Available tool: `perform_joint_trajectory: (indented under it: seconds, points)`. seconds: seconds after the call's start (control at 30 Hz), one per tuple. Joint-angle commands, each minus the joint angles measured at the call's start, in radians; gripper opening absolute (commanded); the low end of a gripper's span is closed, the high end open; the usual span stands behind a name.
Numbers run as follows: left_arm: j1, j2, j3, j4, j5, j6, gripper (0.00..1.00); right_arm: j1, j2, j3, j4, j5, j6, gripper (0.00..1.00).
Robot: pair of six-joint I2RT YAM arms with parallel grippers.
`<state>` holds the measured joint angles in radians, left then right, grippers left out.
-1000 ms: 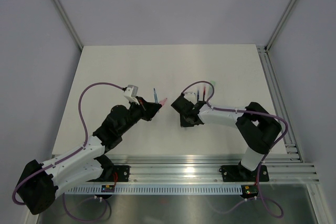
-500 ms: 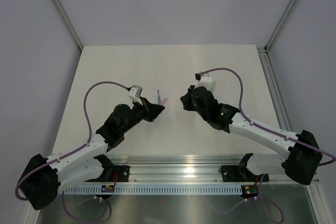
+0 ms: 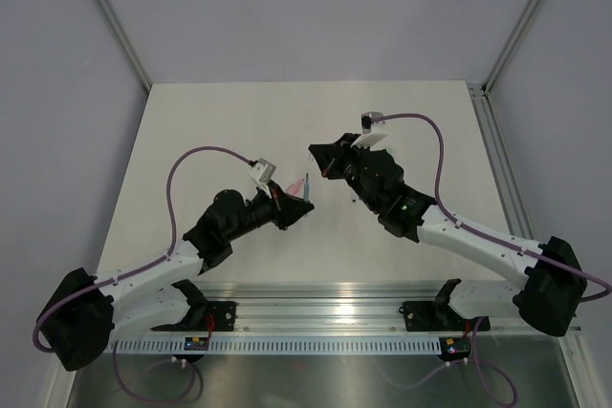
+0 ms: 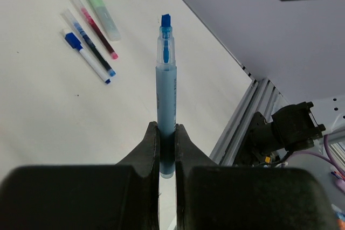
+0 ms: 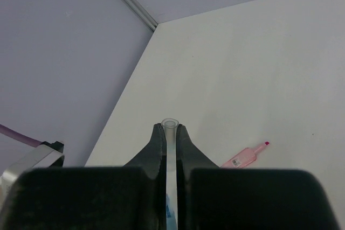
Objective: Insert the pens into the pen caps
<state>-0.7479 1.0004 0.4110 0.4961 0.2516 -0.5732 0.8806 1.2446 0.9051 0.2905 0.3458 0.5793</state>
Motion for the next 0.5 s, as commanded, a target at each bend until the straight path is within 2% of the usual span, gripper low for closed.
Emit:
perform_joint_trajectory:
  seconds: [0.0,0.47]
  points:
    - [-0.005,0.02,0.046,0.098,0.078,0.027,0.0,0.018,-0.002,0.017,0.098,-0.037,-0.021,0.0]
    - [-0.005,0.006,0.046,0.085,0.058,0.029,0.0,0.032,-0.033,-0.041,0.061,-0.045,-0.035,0.0]
